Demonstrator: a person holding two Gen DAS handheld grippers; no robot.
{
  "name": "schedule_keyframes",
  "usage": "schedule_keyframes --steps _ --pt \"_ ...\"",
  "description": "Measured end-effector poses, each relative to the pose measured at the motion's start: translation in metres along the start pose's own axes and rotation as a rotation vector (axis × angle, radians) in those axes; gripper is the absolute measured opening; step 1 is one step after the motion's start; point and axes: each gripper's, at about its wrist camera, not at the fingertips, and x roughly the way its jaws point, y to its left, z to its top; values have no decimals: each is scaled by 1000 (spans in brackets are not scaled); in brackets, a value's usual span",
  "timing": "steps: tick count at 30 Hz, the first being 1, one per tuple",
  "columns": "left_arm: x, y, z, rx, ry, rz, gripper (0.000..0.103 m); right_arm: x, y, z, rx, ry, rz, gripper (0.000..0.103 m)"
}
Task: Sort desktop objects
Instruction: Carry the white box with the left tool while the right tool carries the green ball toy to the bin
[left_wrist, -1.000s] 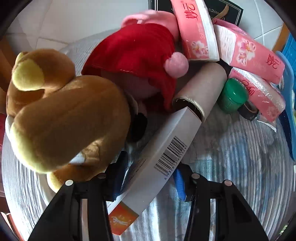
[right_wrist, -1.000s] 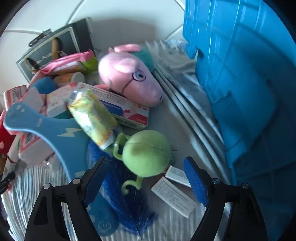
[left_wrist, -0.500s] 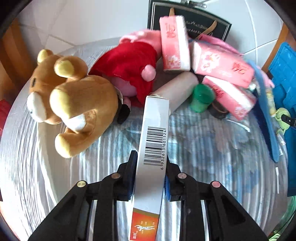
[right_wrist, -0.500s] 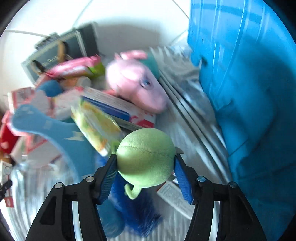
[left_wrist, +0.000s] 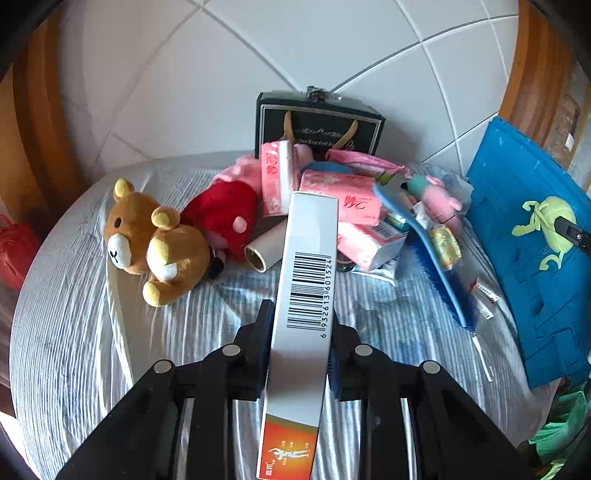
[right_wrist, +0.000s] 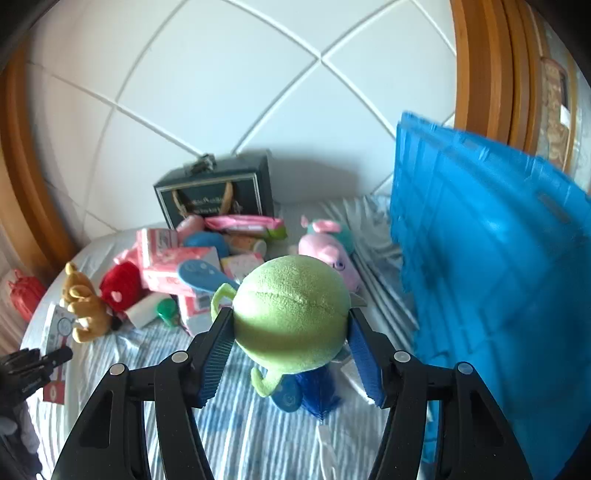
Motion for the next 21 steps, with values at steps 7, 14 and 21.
schedule_keyframes --steps 7,14,21 --pt "-46 -65 20 75 -112 -80 25 -88 -16 9 -6 -154 18 61" --pt "-75 -159 46 168 -200 -159 25 -143 -68 22 10 -243 -27 61" --pt "-94 -273 85 258 -258 -258 25 -191 -146 48 20 -305 -98 61"
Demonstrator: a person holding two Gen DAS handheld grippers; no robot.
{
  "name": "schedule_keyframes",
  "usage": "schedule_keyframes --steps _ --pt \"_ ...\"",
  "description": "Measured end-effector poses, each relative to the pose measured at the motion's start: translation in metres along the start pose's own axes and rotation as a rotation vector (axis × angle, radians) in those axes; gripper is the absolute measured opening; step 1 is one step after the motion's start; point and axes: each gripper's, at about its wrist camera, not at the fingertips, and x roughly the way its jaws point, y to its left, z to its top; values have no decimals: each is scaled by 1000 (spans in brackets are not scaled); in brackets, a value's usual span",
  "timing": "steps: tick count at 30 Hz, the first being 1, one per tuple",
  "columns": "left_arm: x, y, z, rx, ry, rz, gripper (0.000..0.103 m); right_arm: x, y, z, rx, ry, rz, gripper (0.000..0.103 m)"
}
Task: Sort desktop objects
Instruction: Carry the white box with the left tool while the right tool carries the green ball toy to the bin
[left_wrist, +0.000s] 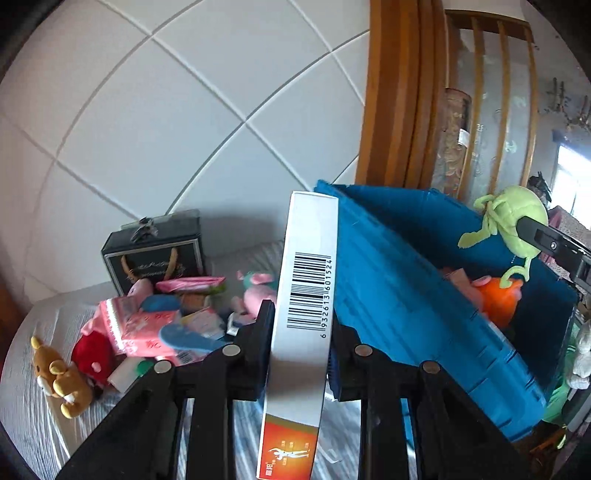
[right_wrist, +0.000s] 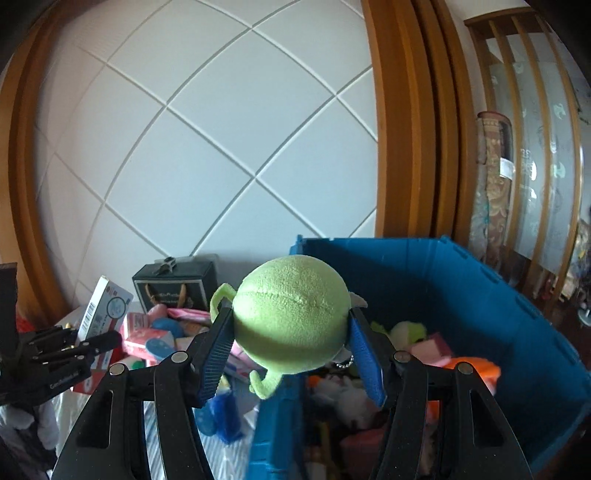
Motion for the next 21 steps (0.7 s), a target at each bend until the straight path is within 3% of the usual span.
schedule_keyframes --steps 6,10,15,21 --pt "31 -88 70 45 -30 -69 25 -4 -80 47 -9 -24 -51 61" --pt "65 -137 107 33 15 -130 25 17 -131 67 6 20 -71 61" --pt "130 -188 134 28 143 -149 25 69 -188 71 71 103 -104 61" --pt "231 -224 110 55 365 -56 25 149 -230 34 164 267 -146 61"
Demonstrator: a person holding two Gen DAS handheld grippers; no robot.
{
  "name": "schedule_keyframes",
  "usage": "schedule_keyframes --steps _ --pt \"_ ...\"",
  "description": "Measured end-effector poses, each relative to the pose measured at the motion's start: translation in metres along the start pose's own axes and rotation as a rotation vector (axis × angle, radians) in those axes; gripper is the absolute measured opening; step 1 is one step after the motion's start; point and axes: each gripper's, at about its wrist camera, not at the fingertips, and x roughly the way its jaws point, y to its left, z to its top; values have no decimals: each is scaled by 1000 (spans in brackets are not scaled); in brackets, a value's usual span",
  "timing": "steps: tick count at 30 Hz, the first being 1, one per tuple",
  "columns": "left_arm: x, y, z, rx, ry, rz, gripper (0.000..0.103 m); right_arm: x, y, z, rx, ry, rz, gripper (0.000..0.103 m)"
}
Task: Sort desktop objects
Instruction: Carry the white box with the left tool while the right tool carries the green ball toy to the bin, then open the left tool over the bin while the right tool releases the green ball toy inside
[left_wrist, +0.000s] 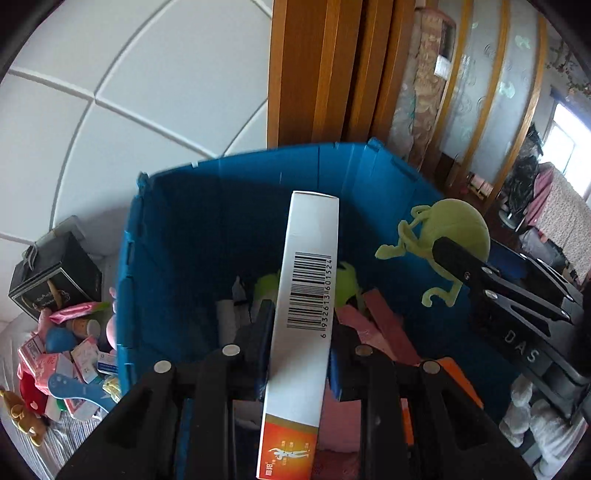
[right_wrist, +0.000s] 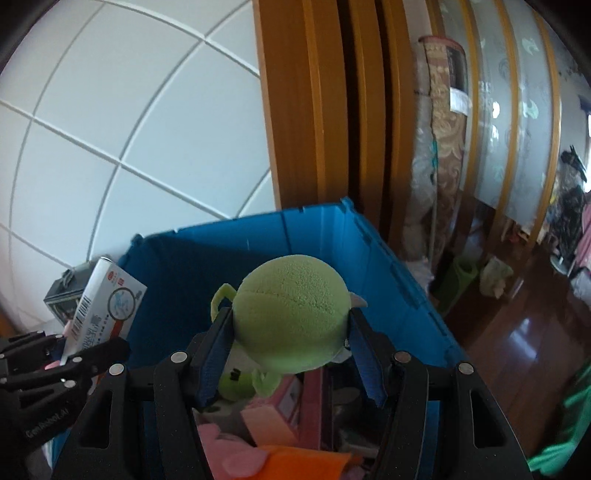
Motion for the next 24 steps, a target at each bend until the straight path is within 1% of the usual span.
schedule_keyframes --steps 2,3,4,5,7,8,9,11,12,14,15,16,18,19,21,22,23,24 --pt "36 -2 -4 4 74 25 24 27 -7 -10 14 56 1 61" --pt "48 -2 -9 9 94 34 24 42 -8 -15 -3 120 -31 61" --pt "63 -4 -15 25 139 55 24 55 -10 -20 -19 177 -48 61" --pt "75 -6 -19 51 213 83 24 63 -10 -25 -28 214 -58 61" --pt "84 -6 -28 89 249 121 24 78 -10 -34 -38 295 -75 61" --pt "86 -5 -31 95 260 140 24 85 -11 -38 -30 333 -59 61" --pt "88 -3 -32 85 275 145 24 90 -11 -42 -21 368 -40 62" --pt "92 3 -31 44 304 120 25 97 -13 -46 -24 410 -34 64" --pt "93 6 -32 27 317 107 25 100 -13 -48 -32 425 -46 67" --pt "97 11 -34 15 340 109 25 104 -13 -51 -46 448 -58 83" --pt "100 11 -35 17 354 119 25 106 -12 -52 -51 457 -55 99" --pt "102 10 -37 25 369 133 25 106 -12 -53 -58 467 -52 103" --pt "107 9 -38 41 393 143 25 110 -7 -57 -80 486 -41 103" --pt "111 4 -33 44 402 143 25 108 1 -62 -91 496 -28 103" --pt "113 6 -34 47 406 154 29 110 2 -66 -99 516 -14 103" --pt "113 7 -34 47 405 163 39 110 4 -66 -100 521 -13 103" --pt "114 7 -34 47 404 173 51 110 4 -66 -97 524 -15 103" --pt "115 7 -33 46 402 186 58 110 2 -66 -91 525 -18 103"
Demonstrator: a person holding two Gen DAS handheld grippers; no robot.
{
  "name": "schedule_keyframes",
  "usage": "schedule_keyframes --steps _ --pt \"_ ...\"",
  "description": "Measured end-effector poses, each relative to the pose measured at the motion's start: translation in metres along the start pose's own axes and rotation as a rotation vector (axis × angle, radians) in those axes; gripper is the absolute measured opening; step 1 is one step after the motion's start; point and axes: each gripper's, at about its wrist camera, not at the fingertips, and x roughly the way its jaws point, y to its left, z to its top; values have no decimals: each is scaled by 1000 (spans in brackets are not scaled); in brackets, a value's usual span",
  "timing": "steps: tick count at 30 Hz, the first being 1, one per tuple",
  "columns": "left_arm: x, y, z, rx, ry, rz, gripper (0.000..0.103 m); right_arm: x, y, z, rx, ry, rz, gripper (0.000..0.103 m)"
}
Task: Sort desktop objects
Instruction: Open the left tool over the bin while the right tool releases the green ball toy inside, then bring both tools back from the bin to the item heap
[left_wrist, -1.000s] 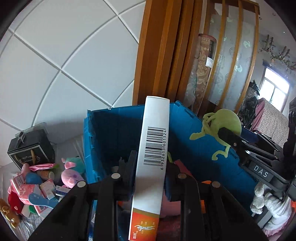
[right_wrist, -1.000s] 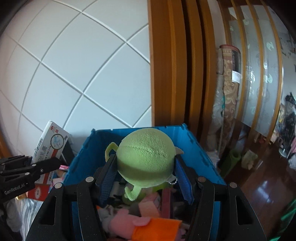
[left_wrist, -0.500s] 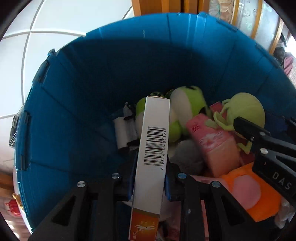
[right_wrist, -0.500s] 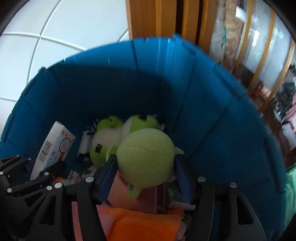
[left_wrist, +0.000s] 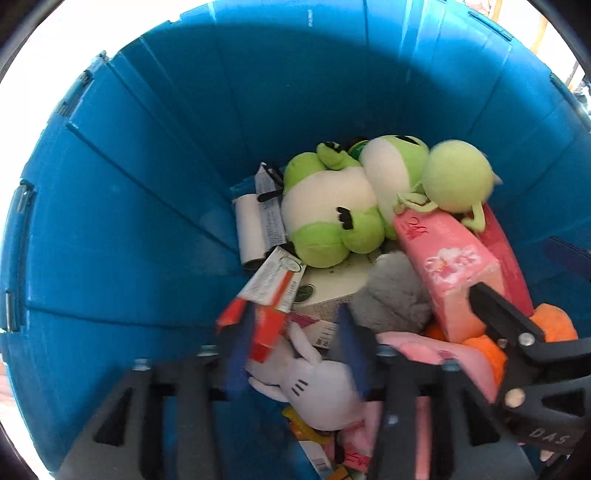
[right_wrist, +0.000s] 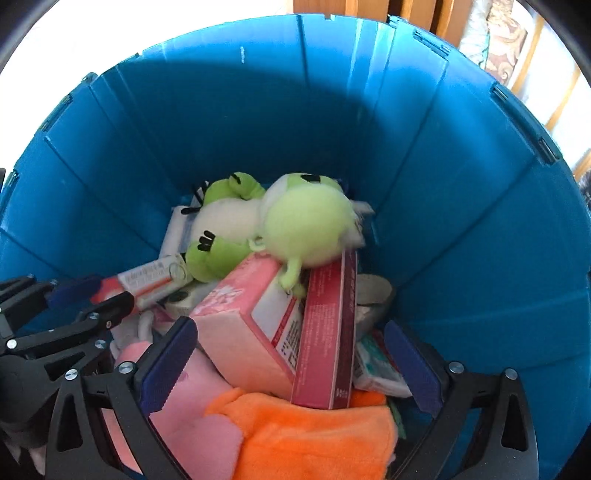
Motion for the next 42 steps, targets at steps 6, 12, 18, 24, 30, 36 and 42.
schedule_keyframes --steps 6,12,18,24,30,36,42 --pt "-3 8 -1 -5 -8 7 76 -1 -6 0 40 1 20 103" --pt "-7 11 0 -12 -22 -13 76 -7 -5 2 25 -29 -4 103" --pt "-40 12 -1 -7 -191 -4 76 -24 -10 6 52 -124 2 103" --pt "-93 33 -13 -87 -384 -58 78 -60 -17 6 92 -259 105 103" --pt "-161 79 -45 -102 -493 -95 79 -87 0 -1 41 -325 170 103" --pt "-221 154 -106 -223 -696 -79 103 -146 44 -18 -58 -442 229 103" --pt "-234 212 -137 -327 -683 -257 103 -205 92 -48 -119 -553 261 103"
